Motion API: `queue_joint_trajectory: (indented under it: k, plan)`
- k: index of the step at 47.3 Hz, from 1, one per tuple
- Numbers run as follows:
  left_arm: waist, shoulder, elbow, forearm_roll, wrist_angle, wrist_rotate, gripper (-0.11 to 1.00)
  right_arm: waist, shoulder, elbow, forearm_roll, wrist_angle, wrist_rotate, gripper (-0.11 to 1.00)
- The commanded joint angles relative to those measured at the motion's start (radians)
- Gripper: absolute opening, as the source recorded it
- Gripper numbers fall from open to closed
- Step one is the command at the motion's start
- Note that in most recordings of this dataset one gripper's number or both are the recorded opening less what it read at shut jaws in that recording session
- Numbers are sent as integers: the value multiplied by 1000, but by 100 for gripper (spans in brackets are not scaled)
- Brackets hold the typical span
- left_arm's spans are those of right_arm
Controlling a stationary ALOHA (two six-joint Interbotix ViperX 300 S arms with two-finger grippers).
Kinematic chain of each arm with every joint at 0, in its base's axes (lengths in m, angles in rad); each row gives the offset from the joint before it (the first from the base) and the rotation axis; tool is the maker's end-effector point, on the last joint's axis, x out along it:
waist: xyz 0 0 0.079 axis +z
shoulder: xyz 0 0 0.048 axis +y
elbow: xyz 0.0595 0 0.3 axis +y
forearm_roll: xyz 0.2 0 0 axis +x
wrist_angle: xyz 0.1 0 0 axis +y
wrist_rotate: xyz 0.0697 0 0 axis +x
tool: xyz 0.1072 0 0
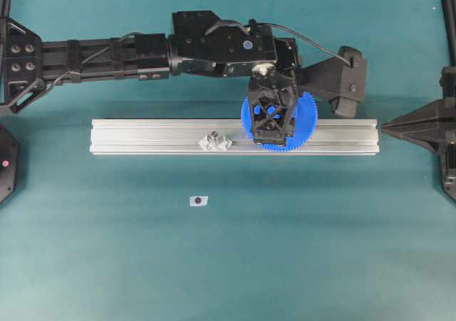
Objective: Find the location of the shaft and insert the large gear.
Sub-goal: 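Lower the blue gear onto the shaft and open the left gripper, then raise the open left gripper away from the seated gear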
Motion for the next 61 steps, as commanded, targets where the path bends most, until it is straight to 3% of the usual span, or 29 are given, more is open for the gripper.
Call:
queue_joint_trajectory:
  k: [1,15,61]
  plan:
    - [3,-20,-37,5,-5,2,80,-2,6,-14,0,-6,12,4]
    - [-2,-15,-89,6,2,5,87,-2,6,-12,0,-6,12,4]
    - [-26,-21,-94,6,66,2,87,-2,5,-12,0,-8,12,4]
